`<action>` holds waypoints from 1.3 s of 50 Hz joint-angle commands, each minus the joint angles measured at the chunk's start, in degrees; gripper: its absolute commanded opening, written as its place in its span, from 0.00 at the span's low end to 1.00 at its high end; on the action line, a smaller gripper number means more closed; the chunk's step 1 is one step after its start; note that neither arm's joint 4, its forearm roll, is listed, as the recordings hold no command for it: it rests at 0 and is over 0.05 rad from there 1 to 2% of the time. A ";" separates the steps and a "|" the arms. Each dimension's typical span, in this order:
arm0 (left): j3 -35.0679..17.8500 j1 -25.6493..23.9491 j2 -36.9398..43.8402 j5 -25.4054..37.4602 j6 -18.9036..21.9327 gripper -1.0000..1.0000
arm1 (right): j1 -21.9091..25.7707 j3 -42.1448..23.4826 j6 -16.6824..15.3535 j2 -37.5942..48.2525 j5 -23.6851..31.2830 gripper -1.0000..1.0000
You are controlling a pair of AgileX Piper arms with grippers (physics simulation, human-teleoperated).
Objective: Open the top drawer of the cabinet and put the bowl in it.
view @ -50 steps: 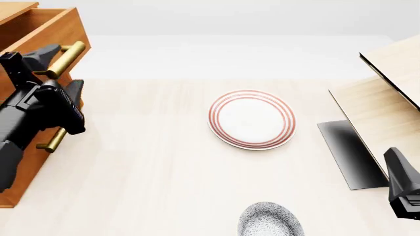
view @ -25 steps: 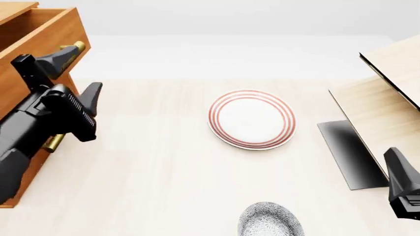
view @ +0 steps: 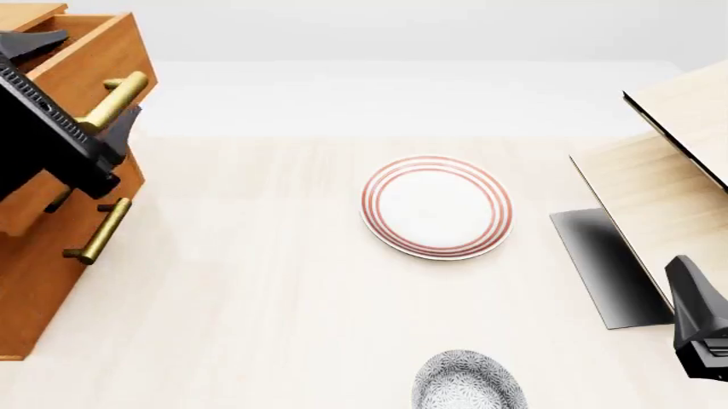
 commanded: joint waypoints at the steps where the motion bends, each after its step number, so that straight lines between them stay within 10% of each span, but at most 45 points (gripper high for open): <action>1: -7.16 2.72 -3.26 13.17 -8.77 1.00 | -0.01 0.05 0.04 -0.09 0.06 1.00; 65: -47.73 8.75 12.30 58.41 -49.27 1.00 | 0.01 0.05 0.03 -0.11 0.06 1.00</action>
